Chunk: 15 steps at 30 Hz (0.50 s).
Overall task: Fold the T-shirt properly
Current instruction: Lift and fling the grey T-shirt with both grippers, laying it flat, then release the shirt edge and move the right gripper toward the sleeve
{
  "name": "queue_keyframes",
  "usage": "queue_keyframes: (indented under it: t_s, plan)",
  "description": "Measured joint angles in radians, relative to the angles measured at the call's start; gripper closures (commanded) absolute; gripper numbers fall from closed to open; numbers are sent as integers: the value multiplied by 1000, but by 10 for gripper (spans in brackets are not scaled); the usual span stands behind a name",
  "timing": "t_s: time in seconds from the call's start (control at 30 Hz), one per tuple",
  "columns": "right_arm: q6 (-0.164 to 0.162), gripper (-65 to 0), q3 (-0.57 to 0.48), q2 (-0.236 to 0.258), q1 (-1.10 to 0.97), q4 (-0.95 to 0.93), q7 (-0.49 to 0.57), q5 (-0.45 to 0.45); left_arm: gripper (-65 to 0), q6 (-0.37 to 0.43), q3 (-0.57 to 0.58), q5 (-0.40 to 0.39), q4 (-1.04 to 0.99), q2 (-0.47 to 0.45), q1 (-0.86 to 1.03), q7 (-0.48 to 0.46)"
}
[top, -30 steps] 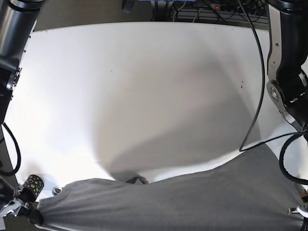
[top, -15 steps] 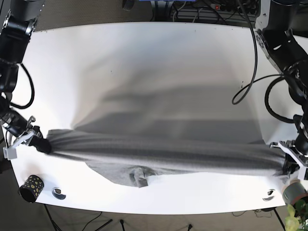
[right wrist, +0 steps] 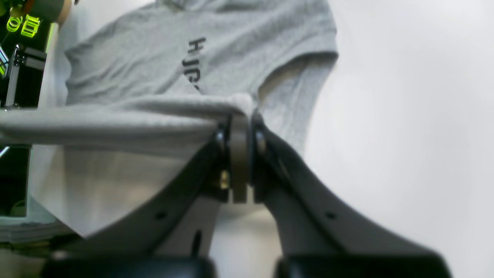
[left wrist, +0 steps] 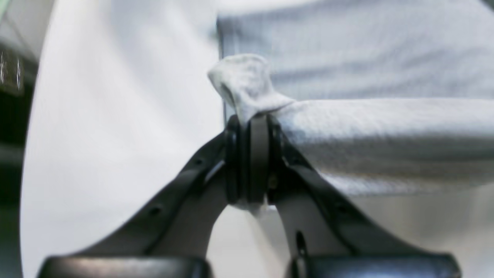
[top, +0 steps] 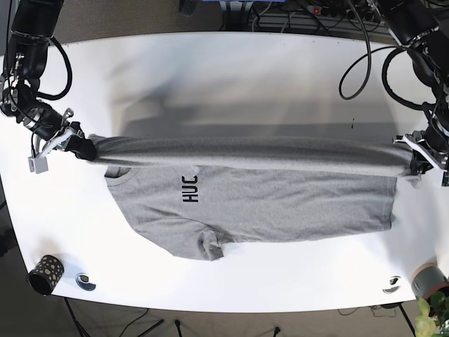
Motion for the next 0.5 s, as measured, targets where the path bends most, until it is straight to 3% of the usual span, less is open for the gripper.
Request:
queue_keyframes:
  t_s: [0.33,0.5]
  plan:
    - [-1,0,2,-33,-159,98,3,-3,0,-3,-84,-51,16,2,182,-10]
    - [-1,0,2,-58,-231,140,6,-3,0,-85,-116,-43,16,1,248,-14]
